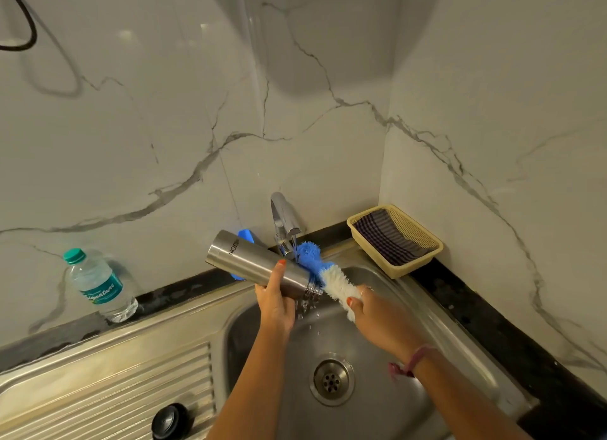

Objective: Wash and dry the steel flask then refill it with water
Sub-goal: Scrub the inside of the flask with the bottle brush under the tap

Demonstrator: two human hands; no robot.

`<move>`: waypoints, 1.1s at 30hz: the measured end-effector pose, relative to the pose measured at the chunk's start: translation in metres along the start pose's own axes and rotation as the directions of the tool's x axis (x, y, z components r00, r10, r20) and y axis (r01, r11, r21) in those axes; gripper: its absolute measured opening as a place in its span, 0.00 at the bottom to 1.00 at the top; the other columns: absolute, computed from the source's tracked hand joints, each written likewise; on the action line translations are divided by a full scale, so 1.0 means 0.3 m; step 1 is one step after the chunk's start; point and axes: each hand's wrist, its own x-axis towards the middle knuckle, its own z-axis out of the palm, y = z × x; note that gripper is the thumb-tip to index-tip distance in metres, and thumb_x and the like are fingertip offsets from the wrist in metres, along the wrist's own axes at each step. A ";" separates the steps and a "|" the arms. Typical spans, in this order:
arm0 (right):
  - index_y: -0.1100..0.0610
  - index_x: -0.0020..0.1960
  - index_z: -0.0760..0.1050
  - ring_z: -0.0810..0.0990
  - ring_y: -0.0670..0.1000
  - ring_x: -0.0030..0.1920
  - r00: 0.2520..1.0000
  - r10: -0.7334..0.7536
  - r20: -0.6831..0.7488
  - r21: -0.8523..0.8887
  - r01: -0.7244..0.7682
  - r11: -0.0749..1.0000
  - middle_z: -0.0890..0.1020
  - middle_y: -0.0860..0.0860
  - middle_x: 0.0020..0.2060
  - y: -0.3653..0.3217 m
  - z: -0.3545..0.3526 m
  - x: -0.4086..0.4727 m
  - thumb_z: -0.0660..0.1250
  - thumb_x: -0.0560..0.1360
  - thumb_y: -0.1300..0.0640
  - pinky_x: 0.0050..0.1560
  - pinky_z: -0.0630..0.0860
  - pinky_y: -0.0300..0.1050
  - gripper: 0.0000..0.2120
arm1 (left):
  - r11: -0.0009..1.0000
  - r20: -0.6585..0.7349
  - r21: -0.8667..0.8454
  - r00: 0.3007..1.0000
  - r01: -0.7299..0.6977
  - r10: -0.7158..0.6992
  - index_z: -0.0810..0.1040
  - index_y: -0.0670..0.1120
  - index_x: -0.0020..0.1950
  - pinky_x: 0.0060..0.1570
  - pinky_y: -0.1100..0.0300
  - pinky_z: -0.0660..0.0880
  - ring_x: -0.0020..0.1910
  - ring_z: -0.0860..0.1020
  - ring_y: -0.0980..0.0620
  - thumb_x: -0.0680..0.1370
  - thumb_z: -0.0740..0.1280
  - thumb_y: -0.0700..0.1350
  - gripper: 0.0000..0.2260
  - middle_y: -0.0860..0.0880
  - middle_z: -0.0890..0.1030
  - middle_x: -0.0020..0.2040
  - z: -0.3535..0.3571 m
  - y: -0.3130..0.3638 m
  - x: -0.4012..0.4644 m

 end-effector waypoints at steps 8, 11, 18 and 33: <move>0.54 0.72 0.62 0.78 0.51 0.57 1.000 0.003 0.004 0.041 -0.003 0.999 0.78 0.53 0.61 0.033 -0.002 -0.071 0.50 0.83 0.48 0.53 0.73 0.42 0.20 | 0.999 -0.042 0.012 0.998 -0.045 0.046 0.63 0.49 0.74 0.65 0.43 0.74 0.60 0.79 0.44 0.75 0.72 0.41 0.30 0.44 0.78 0.63 0.005 0.003 0.043; 0.55 0.72 0.63 0.78 0.53 0.56 0.996 0.072 0.054 0.120 -0.078 0.990 0.78 0.54 0.60 0.037 0.000 -0.024 0.51 0.83 0.48 0.54 0.73 0.46 0.20 | 0.999 0.002 0.010 0.999 -0.038 0.038 0.65 0.49 0.71 0.64 0.45 0.74 0.60 0.79 0.44 0.77 0.70 0.39 0.26 0.45 0.79 0.61 0.008 -0.003 0.034; 0.55 0.74 0.60 0.78 0.51 0.58 0.999 0.038 0.038 0.166 -0.044 0.985 0.78 0.53 0.61 0.028 0.017 -0.054 0.50 0.83 0.48 0.55 0.73 0.43 0.21 | 0.999 -0.004 -0.035 0.999 -0.032 0.032 0.64 0.50 0.73 0.68 0.42 0.71 0.61 0.78 0.43 0.78 0.68 0.38 0.26 0.43 0.78 0.63 -0.004 0.021 0.047; 0.52 0.74 0.59 0.77 0.46 0.48 0.991 0.116 0.073 0.335 -0.133 0.933 0.79 0.50 0.57 0.097 0.045 -0.098 0.53 0.82 0.47 0.48 0.69 0.39 0.22 | 0.987 0.097 0.125 0.989 0.102 -0.114 0.60 0.56 0.75 0.54 0.41 0.77 0.62 0.77 0.40 0.71 0.72 0.47 0.36 0.41 0.75 0.65 -0.007 -0.028 0.023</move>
